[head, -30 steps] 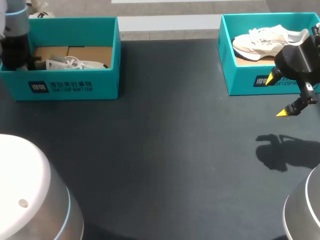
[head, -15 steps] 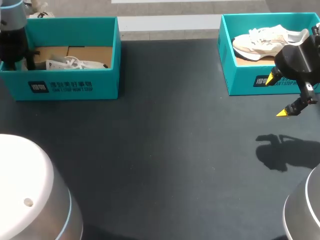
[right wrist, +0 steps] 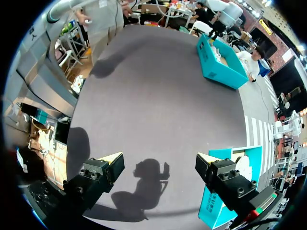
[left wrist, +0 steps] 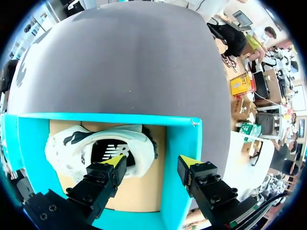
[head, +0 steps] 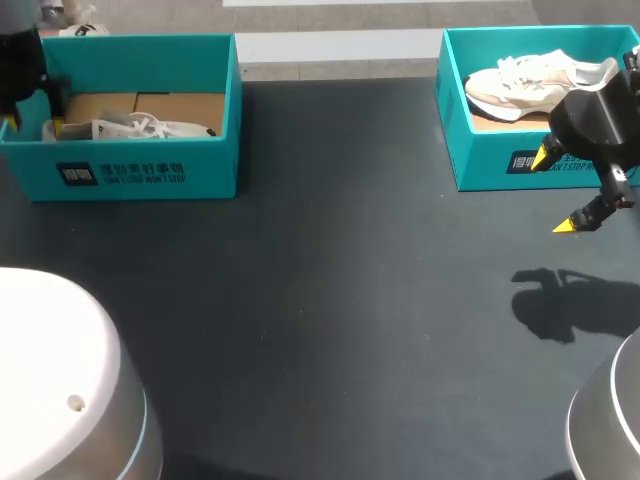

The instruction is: Take the shoe out of the shoebox, open the shoe tongue, remove and reinsert the insole, then place the shoe into the shoebox

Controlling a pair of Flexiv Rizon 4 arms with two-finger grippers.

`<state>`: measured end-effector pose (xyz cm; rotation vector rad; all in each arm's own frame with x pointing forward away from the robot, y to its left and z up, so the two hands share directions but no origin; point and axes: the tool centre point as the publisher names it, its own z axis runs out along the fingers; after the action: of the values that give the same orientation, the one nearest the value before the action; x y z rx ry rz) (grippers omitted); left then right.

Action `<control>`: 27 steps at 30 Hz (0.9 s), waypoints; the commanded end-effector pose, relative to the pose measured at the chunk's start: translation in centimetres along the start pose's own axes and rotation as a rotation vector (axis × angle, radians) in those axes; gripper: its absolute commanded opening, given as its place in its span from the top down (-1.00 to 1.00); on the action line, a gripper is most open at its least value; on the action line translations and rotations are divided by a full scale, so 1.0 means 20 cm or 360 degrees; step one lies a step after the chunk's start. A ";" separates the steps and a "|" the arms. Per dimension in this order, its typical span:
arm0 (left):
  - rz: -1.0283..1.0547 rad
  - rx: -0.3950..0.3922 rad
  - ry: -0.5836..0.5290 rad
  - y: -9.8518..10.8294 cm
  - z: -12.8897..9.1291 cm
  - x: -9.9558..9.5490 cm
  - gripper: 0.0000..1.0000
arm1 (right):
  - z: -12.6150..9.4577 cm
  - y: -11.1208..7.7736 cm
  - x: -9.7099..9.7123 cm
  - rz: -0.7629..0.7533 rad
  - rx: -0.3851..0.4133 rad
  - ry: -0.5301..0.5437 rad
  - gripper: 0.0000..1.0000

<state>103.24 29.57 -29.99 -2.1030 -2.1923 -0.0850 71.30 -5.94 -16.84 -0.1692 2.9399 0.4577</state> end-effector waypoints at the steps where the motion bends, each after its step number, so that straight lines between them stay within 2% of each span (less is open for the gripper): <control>1: 0.0013 0.0004 -0.0029 -0.01 -0.08 0.00 -0.42 | 0.00 0.01 -0.01 0.0001 0.0005 0.0006 -1.00; 6: 0.0027 0.0015 -0.0088 -0.03 -0.20 -0.01 -0.49 | 0.00 0.01 -0.01 0.0001 0.0005 0.0006 -1.00; 11: -0.0012 0.0065 -0.0176 -0.08 -0.32 0.01 -0.71 | 0.00 0.01 -0.01 0.0001 0.0005 0.0006 -1.00; 13: -0.0025 0.0102 -0.0217 -0.12 -0.36 0.02 -0.79 | 0.01 -0.02 -0.09 0.0094 0.0082 0.0026 -1.00; 15: -0.0016 0.0127 -0.0238 -0.17 -0.40 0.02 -0.87 | 0.00 -0.05 -0.18 0.0198 0.0065 -0.0027 -1.00; 17: -0.0002 0.0138 -0.0226 -0.21 -0.43 0.01 -0.94 | -0.01 -0.08 -0.26 0.0241 0.0112 -0.0078 -1.00; 18: -0.0002 0.0135 -0.0223 -0.23 -0.44 0.01 -1.00 | -0.02 -0.09 -0.31 0.0288 0.0088 -0.0102 -1.00; 20: 0.0013 0.0168 -0.0231 -0.26 -0.46 0.02 -1.00 | -0.04 -0.12 -0.39 0.0415 0.0043 -0.0133 -1.00; 22: 0.0010 0.0170 -0.0233 -0.29 -0.48 0.02 -1.00 | -0.04 -0.17 -0.46 0.0567 0.0096 -0.0107 -1.00; 25: 0.0015 0.0184 -0.0244 -0.31 -0.49 0.03 -1.00 | -0.07 -0.23 -0.56 0.0798 0.0101 -0.0165 -1.00; 27: 0.0015 0.0184 -0.0244 -0.31 -0.49 0.03 -1.00 | -0.09 -0.26 -0.62 0.0988 0.0152 -0.0228 -1.00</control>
<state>97.79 28.72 -19.97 -2.1159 -2.2059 0.2152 80.16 -10.07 -15.34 0.4684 2.8382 0.4317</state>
